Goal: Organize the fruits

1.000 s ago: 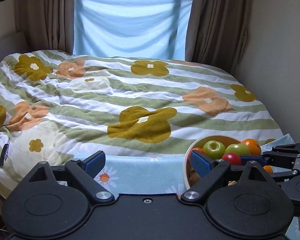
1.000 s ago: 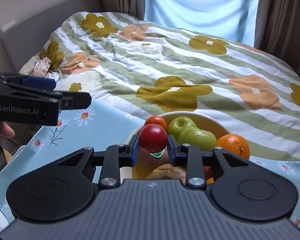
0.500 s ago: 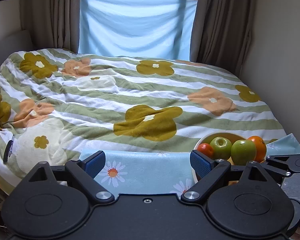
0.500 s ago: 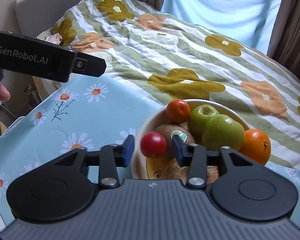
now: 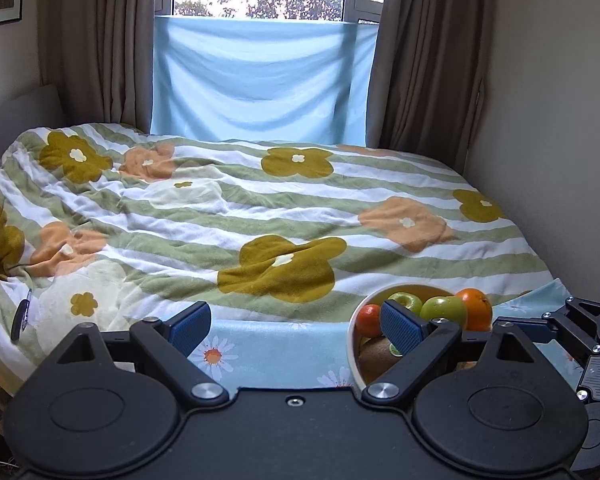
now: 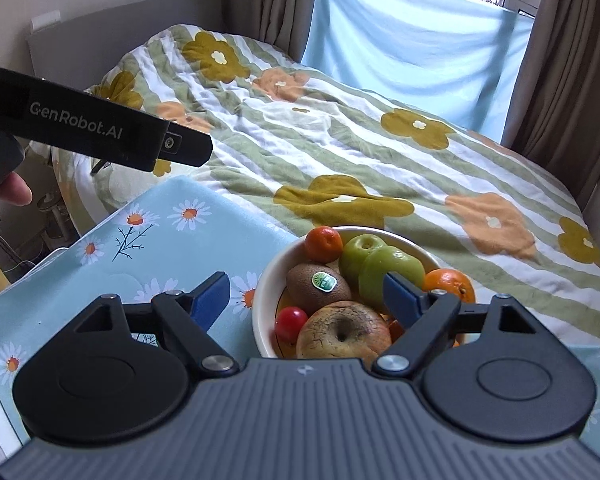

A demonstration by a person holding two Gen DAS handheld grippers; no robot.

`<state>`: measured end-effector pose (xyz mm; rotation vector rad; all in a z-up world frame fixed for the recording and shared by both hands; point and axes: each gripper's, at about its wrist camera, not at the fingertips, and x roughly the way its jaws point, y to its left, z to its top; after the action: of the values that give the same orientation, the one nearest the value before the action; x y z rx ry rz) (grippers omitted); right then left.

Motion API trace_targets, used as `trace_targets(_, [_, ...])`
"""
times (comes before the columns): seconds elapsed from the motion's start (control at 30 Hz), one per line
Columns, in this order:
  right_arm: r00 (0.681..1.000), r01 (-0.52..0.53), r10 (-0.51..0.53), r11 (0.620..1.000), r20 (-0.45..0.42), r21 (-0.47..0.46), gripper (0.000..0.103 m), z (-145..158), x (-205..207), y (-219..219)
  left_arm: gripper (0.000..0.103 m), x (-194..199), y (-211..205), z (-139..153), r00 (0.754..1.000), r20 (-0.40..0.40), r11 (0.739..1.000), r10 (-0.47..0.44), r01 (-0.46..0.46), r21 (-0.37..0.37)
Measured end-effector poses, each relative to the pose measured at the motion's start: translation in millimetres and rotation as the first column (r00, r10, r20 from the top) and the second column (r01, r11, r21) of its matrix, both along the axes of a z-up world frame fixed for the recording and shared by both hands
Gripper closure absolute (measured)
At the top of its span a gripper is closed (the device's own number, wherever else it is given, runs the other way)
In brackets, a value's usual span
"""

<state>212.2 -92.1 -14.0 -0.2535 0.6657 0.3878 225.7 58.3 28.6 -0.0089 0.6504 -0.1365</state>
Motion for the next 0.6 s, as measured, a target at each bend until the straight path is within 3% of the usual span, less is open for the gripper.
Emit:
trace_targets(0.37, [0.987,0.132,-0.139,0.988,0.08,0.085,0.004,75,-81,-71,0.009,-83,-31,57,0.994,0.102,0.999,0.04,-0.037,-0.035])
trace_targets(0.6, [0.953,0.272,-0.284,0.956,0.11,0.107,0.0,101,-146,-111,0.009,-143,-52,65,0.993,0.117,0.999,0.021,-0.017,-0.038])
